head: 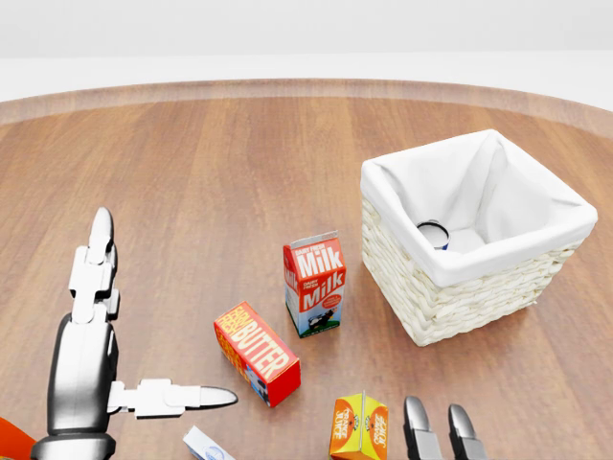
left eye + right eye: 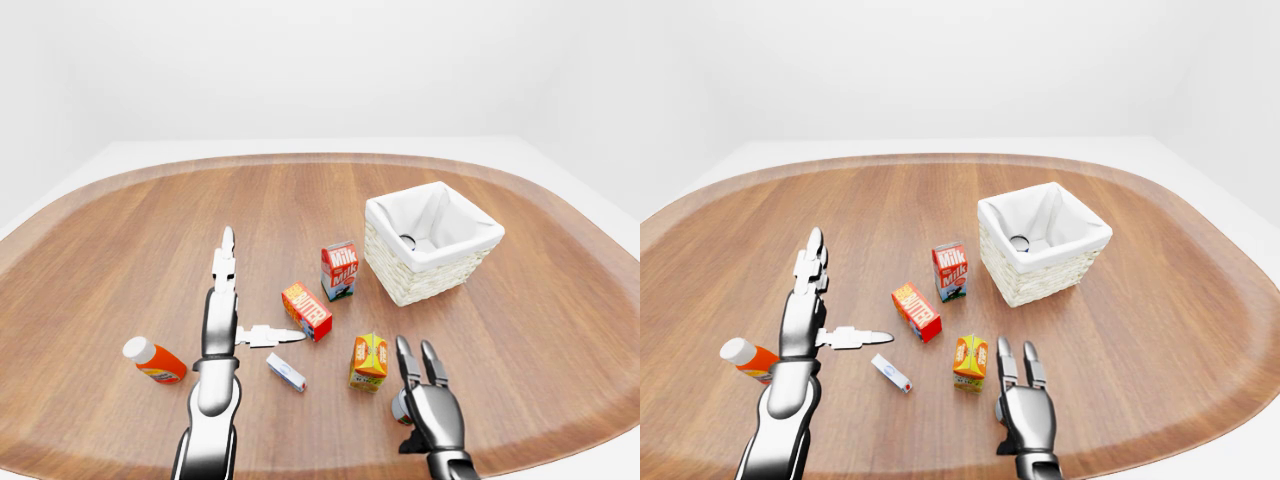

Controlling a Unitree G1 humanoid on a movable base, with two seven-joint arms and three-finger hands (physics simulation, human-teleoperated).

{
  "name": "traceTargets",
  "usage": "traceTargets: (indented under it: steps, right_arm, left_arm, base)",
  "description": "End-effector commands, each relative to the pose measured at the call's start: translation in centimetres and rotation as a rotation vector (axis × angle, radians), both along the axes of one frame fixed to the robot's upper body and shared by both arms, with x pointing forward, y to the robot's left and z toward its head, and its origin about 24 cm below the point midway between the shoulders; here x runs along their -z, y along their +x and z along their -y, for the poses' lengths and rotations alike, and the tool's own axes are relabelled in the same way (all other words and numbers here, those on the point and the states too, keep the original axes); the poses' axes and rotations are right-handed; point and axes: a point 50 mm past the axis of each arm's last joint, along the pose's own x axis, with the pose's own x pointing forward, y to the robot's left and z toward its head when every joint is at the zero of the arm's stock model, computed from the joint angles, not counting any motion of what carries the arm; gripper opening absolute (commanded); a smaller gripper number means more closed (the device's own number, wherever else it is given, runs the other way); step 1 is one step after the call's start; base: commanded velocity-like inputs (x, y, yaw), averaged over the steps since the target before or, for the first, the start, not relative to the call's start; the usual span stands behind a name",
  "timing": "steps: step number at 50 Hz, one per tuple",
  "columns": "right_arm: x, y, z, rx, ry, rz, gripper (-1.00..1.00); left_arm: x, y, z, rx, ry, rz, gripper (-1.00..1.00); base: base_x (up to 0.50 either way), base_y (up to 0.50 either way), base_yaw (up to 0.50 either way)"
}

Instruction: Pick up the alphabet soup and the tomato sauce, and put them in the basket.

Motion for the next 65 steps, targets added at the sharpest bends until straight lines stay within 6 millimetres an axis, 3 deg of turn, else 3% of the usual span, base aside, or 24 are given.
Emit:
traceTargets:
  steps: [1, 25, 26, 27, 28, 30, 51, 59, 65]
  right_arm:
    - [0.2, 0.1, 0.0, -0.005, -0.003, -0.009, 1.0]
    - [0.4, 0.0, 0.0, -0.003, 0.0, -0.019, 1.0]
    - [0.4, 0.0, 0.0, -0.003, 0.0, -0.02, 0.87]
    - [0.4, 0.0, 0.0, -0.003, 0.001, -0.019, 0.08]
    - [0.5, 0.0, 0.0, -0.005, -0.002, -0.021, -0.53]
    - [0.6, -0.1, -0.1, -0.013, -0.011, -0.027, -1.0]
    - [-0.2, -0.5, 0.0, 0.022, 0.038, -0.001, -1.0]
    - [-2.4, -1.6, 0.3, 0.095, 0.134, 0.068, -1.0]
    - [-3.0, -1.8, 0.4, 0.12, 0.162, 0.085, -1.0]
  left_arm:
    - [-0.1, -0.1, -0.1, -0.002, -0.004, 0.003, 1.0]
    - [-0.1, -0.1, -0.1, -0.002, -0.004, 0.003, 1.0]
    - [-0.1, -0.1, -0.1, -0.002, -0.004, 0.003, 1.0]
    - [-0.1, -0.1, -0.1, -0.002, -0.004, 0.003, 1.0]
    - [-0.1, -0.1, -0.1, -0.002, -0.004, 0.003, 1.0]
    - [-0.1, -0.1, -0.1, -0.002, -0.004, 0.003, 1.0]
    - [-0.1, -0.1, -0.1, -0.002, -0.004, 0.003, 1.0]
    - [-0.1, -0.1, -0.1, -0.002, -0.004, 0.003, 1.0]
    - [-0.1, -0.1, -0.1, -0.002, -0.004, 0.003, 1.0]
  base:
    - [0.0, 0.0, 0.0]
    - [0.0, 0.0, 0.0]
    - [0.0, 0.0, 0.0]
    - [0.0, 0.0, 0.0]
    - [0.0, 0.0, 0.0]
    - [0.0, 0.0, 0.0]
    - [0.0, 0.0, 0.0]
    - [0.0, 0.0, 0.0]
    - [0.0, 0.0, 0.0]
